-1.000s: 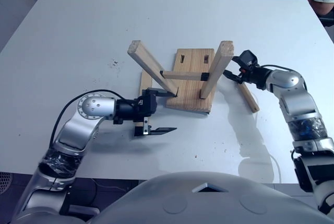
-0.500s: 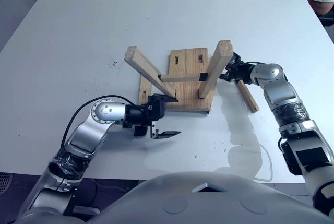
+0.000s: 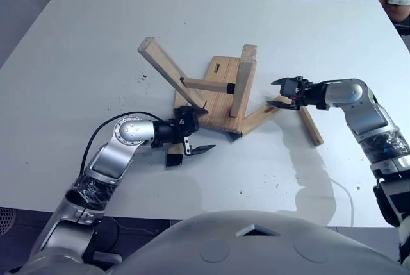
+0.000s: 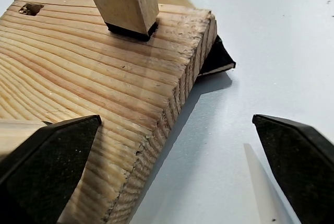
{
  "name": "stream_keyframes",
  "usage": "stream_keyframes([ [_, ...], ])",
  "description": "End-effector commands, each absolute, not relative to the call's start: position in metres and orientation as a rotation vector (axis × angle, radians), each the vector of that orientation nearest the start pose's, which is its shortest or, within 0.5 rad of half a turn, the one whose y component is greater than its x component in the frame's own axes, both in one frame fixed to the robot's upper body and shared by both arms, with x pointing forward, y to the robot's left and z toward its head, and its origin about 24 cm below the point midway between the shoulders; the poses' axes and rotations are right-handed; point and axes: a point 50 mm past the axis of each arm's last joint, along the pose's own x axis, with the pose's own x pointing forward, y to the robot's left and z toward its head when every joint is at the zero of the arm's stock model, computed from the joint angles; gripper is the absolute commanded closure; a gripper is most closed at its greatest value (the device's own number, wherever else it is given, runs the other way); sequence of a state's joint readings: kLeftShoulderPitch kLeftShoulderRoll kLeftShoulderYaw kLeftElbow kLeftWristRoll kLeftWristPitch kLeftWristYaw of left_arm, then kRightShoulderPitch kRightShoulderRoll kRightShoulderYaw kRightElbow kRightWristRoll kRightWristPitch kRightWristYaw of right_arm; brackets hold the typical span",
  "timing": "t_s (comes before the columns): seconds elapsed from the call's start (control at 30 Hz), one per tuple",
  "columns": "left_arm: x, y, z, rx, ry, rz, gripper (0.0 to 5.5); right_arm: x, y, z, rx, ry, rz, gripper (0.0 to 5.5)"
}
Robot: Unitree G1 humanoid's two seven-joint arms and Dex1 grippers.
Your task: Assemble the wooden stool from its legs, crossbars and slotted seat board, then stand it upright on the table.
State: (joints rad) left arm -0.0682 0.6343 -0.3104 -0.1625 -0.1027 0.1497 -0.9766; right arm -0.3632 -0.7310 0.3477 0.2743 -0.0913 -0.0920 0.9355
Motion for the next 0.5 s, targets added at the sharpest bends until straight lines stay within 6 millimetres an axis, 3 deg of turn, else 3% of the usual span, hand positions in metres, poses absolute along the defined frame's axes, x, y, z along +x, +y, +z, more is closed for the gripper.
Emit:
stream_keyframes([
  [0.03, 0.222, 0.16, 0.05, 0.506, 0.345, -1.253, 0.12, 0.255, -0.224, 0.028, -1.03, 0.472, 1.138, 2.52],
  [0.17, 0.221, 0.162, 0.048, 0.511, 0.353, -1.254, 0.12, 0.274, -0.218, 0.039, -1.028, 0.356, 1.018, 2.52],
  [0.3, 0.219, 0.161, 0.046, 0.513, 0.355, -1.269, 0.12, 0.29, -0.18, 0.048, -0.881, 0.27, 0.983, 2.52],
  [0.4, 0.22, 0.159, 0.047, 0.516, 0.35, -1.278, 0.12, 0.283, -0.147, 0.041, -0.779, 0.294, 1.078, 2.52],
  [0.5, 0.223, 0.159, 0.048, 0.526, 0.345, -1.276, 0.12, 0.269, -0.127, 0.03, -0.751, 0.35, 1.179, 2.52],
])
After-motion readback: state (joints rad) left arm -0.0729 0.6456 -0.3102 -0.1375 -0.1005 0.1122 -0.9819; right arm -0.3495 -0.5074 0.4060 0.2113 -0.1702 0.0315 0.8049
